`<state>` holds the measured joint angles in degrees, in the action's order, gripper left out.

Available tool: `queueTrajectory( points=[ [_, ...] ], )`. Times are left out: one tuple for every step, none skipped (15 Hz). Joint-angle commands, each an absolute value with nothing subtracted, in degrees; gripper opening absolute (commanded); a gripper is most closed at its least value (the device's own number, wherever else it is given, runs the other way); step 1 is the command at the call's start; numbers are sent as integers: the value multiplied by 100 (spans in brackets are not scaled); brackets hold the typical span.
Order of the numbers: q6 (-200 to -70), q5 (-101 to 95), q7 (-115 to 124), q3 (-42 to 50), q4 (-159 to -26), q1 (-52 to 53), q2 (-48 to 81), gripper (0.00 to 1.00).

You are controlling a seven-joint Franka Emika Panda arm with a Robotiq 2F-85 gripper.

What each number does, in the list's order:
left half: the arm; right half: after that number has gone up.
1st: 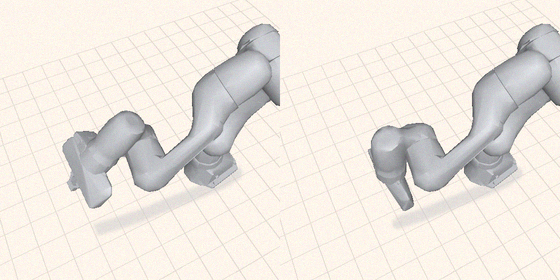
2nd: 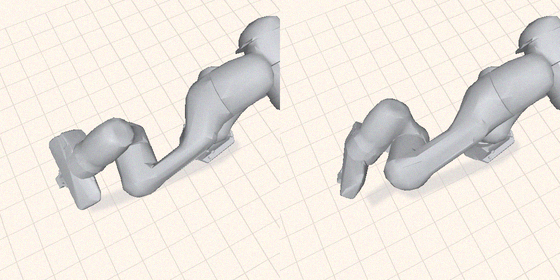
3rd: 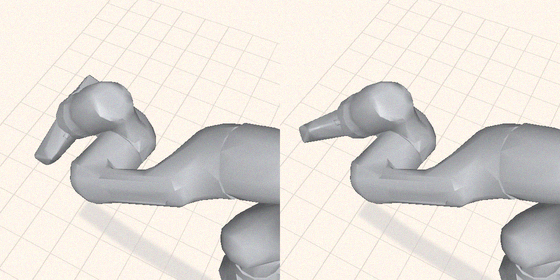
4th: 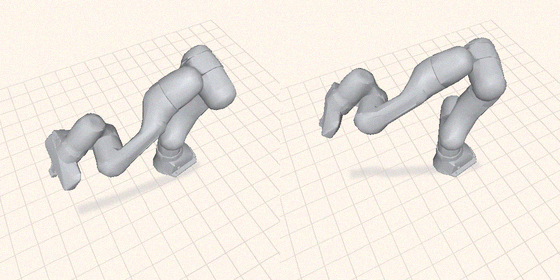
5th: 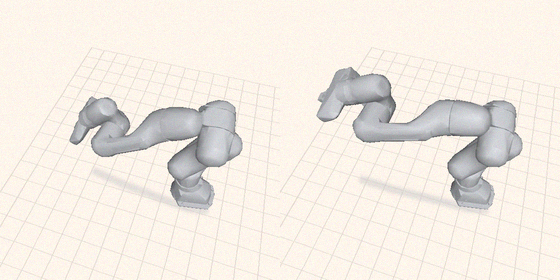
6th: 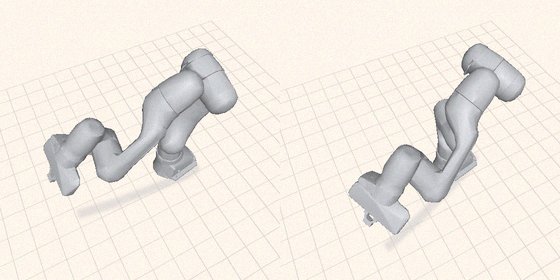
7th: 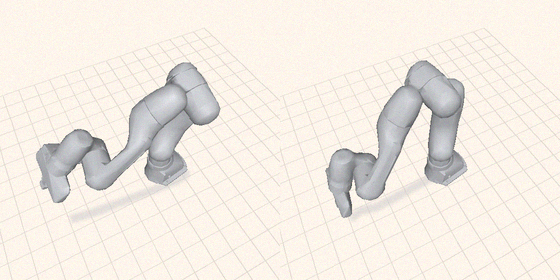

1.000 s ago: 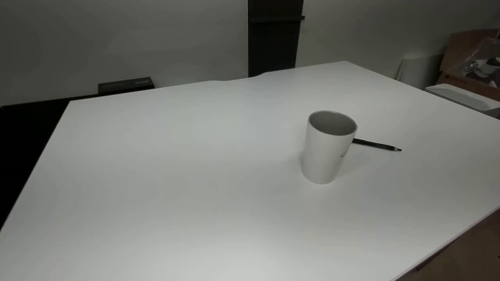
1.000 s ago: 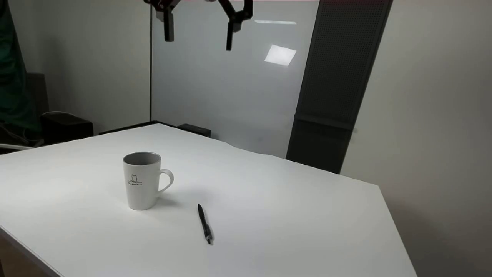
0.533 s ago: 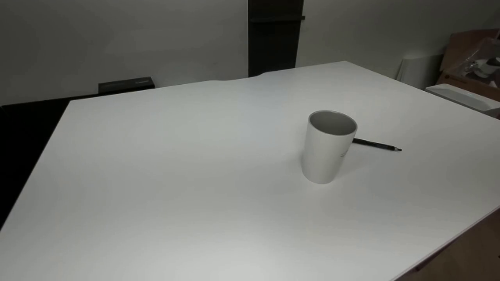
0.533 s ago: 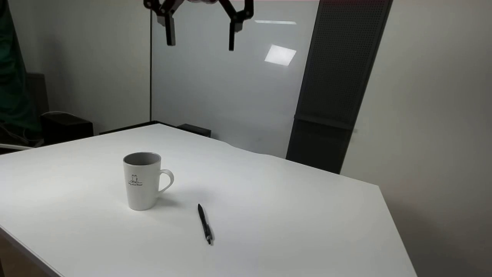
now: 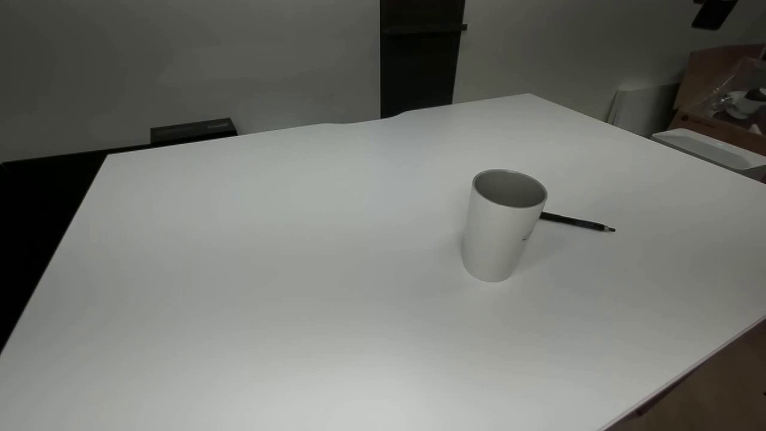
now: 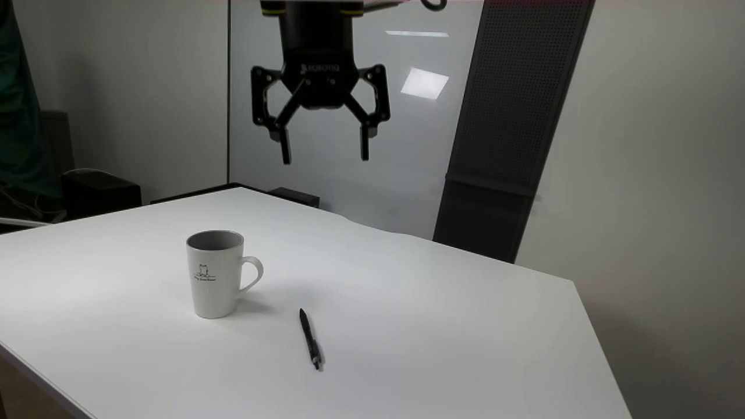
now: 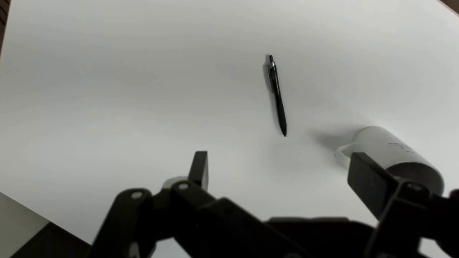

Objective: Put the pen inside the mug cup

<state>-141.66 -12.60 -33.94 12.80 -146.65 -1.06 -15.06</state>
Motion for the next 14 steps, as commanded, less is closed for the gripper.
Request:
queueTrajectory(
  points=[
    [-14848,-1144,-3561,1236,-14451,-209,-467,100],
    [-15117,-874,-3711,1225,-14491,-165,-238,100],
    [-15174,-705,-3828,1170,-14500,-173,-106,100],
    [-15019,-956,-3620,1093,-14653,-308,-459,100],
    [-15138,-848,-3698,1053,-14646,-320,-262,100],
    [-15204,-796,-3719,1025,-14632,-328,-139,100],
    [-15220,-791,-3721,1010,-14617,-332,-83,100],
    [-15220,-791,-3722,1005,-14603,-333,-73,100],
    [-15115,-1063,-3423,1018,-14519,-357,1,100],
    [-15129,-1227,-3284,1001,-14494,-376,83,100],
    [-15261,-1486,-3007,976,-14475,-412,220,100],
    [-15356,-1696,-2823,950,-14456,-436,338,100],
    [-15469,-1999,-2529,941,-14425,-453,483,100],
    [-15566,-2246,-2255,943,-14399,-458,611,100]
  ],
)
